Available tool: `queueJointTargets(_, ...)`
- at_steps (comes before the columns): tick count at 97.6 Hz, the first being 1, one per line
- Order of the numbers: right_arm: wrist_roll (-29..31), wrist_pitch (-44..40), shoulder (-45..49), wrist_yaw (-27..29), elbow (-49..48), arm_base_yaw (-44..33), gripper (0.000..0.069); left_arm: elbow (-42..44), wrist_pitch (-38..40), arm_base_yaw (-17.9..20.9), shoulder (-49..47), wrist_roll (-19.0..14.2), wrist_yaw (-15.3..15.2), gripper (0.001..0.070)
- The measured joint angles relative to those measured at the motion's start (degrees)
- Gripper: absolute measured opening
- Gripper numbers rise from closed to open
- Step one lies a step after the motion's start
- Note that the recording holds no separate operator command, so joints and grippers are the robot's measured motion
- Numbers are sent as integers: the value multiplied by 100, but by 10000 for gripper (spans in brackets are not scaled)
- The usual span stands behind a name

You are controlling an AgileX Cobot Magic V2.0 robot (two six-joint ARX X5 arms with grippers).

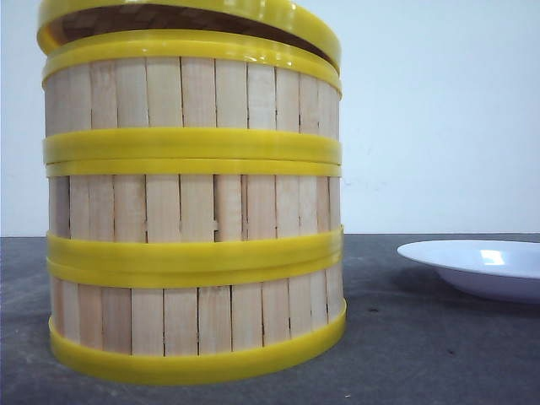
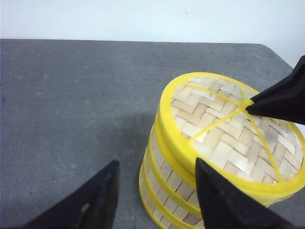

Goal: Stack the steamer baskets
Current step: 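Lower the lid onto the top basket and open the right gripper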

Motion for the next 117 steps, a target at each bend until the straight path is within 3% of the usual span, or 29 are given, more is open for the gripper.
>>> queueJointTargets(55,-101,-105,162,271,22,33,47,0,-26,0,0,0,0,298)
queueJointTargets(61,-101,-103,164,269,22,33,93,0,-39,0,0,2,0,298)
queueJointTargets(70,-101,-63,164,210,22,48,266,0,-39,0,0,0,0,298)
queueJointTargets(78,-109,39,157,284,22,72,342,0,-42,0,0,0,0,298)
queueJointTargets(117,-393,262,-1320,1226,81,33,374,0,-42,0,0,2,282,298)
